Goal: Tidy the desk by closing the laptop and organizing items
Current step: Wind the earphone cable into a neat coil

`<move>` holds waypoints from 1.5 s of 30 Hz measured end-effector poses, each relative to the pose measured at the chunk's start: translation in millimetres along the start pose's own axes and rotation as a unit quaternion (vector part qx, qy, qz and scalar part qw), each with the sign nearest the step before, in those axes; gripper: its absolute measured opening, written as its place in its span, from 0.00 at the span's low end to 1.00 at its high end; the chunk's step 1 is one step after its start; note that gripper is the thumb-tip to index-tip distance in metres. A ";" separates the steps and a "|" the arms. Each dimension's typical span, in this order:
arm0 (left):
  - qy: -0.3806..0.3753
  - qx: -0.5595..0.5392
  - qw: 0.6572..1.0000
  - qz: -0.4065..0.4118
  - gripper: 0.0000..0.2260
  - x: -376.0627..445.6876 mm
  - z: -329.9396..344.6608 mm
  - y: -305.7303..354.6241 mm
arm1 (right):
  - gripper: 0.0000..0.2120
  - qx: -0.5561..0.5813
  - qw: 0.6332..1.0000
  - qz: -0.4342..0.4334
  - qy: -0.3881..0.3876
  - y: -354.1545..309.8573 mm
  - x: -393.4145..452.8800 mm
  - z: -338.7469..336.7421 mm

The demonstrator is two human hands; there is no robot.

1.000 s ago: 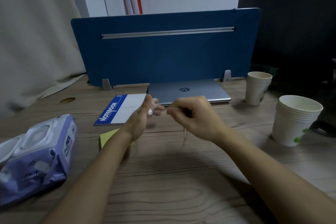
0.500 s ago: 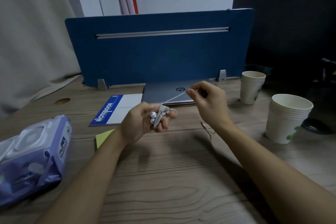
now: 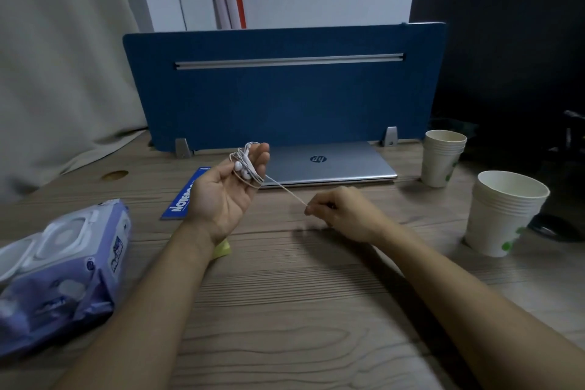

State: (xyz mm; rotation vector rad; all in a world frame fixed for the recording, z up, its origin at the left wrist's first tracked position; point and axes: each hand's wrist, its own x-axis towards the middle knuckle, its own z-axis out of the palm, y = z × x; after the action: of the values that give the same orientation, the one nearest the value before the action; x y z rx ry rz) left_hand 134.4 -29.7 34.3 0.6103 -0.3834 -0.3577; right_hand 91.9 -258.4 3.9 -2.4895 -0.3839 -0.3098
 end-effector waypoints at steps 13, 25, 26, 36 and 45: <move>0.095 0.120 0.986 0.062 0.12 7.6 -17.4 1.3 | 0.08 -0.016 0.991 -0.120 -0.054 -32.9 -11.5 -7.0; -0.077 0.503 0.857 -0.079 0.29 -7.8 -0.4 -29.4 | 0.06 0.011 0.969 -0.201 0.141 -51.7 -15.7 -18.4; -0.097 0.519 0.844 -0.100 0.32 -9.9 1.9 -31.1 | 0.06 0.011 0.967 -0.193 0.163 -49.8 -14.7 -19.5; -0.144 0.554 0.817 -0.074 0.12 -19.7 17.6 -26.3 | 0.05 0.150 0.964 -0.039 0.215 -23.2 -2.4 -22.8; -0.105 0.528 0.843 -0.023 0.18 -18.9 17.3 -20.5 | 0.06 0.233 0.964 -0.022 0.127 -24.7 -2.9 -20.7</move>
State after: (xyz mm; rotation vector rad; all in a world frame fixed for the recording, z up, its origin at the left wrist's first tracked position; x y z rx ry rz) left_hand 105.9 -45.5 30.3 1.6766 -0.7874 -0.2339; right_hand 78.1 -251.9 32.5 -1.9560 -0.3575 -0.4890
